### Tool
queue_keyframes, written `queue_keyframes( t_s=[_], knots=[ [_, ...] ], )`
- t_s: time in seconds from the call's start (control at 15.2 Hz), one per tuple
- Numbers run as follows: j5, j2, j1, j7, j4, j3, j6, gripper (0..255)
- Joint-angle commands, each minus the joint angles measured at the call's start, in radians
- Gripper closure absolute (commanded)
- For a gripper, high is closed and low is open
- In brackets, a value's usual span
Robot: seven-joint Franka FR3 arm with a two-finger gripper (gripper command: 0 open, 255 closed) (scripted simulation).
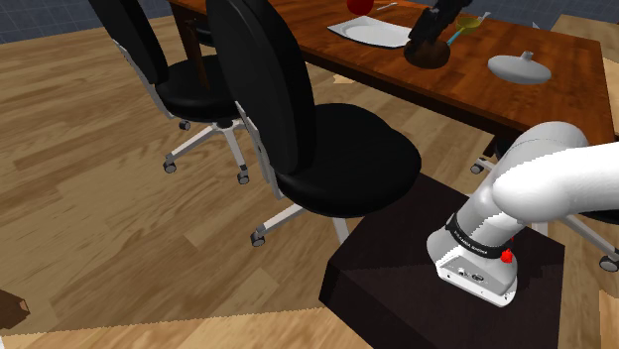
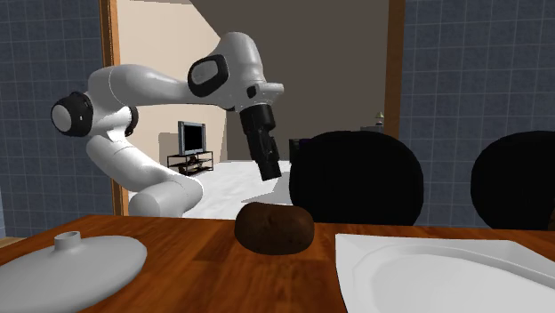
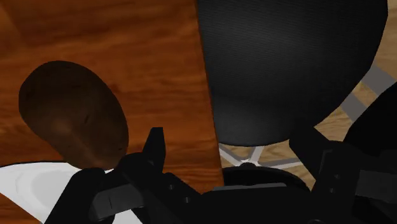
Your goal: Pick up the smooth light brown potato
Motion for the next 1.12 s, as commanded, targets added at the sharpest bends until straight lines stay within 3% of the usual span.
queue_keyframes(
  t_s=[0.0, 0.59, 1.06],
  knots=[
    [-0.043, -0.017, -0.021, -0.049, -0.009, -0.044, 0.037, 0],
    [-0.213, -0.014, -0.09, -0.249, -0.025, -0.274, 0.271, 0],
    [-0.244, -0.017, -0.108, -0.242, -0.104, -0.302, 0.347, 0]
  ],
)
